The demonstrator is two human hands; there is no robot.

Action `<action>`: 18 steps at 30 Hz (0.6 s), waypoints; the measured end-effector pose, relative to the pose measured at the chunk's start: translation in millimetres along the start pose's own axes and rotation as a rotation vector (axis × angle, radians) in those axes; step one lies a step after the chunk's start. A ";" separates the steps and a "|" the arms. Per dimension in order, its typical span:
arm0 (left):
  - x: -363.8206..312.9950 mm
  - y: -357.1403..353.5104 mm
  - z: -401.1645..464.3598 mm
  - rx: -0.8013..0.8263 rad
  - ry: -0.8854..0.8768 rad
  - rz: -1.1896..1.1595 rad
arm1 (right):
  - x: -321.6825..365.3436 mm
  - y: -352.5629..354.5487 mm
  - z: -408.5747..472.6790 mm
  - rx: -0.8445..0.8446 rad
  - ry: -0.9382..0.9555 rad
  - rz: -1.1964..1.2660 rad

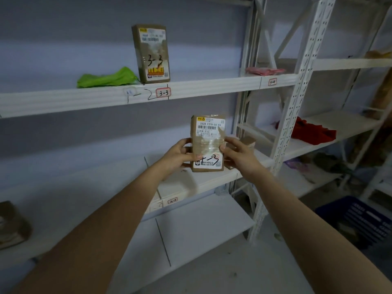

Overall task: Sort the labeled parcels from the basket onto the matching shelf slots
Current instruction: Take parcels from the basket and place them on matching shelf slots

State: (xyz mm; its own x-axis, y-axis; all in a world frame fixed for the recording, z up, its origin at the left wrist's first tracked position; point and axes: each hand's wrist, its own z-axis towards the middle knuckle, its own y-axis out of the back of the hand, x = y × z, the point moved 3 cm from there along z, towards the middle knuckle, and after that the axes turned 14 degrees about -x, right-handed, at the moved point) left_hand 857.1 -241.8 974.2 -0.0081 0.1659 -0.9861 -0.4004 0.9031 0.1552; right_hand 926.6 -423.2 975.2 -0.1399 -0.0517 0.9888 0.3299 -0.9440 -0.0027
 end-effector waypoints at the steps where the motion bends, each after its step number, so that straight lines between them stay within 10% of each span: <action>1: 11.4 12.0 6.0 -0.022 0.020 -0.010 | -9.3 -14.3 7.5 0.019 -0.024 0.006; 18: 229.6 104.3 91.2 -0.307 0.174 -0.129 | -211.8 -167.5 112.5 0.392 -0.233 -0.142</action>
State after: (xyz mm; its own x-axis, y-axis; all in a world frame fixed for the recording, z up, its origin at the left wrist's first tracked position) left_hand 897.1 -73.4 769.3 -0.0845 -0.0346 -0.9958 -0.6638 0.7473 0.0304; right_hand 1006.0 -217.5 783.0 -0.0109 0.1852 0.9826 0.6562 -0.7402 0.1467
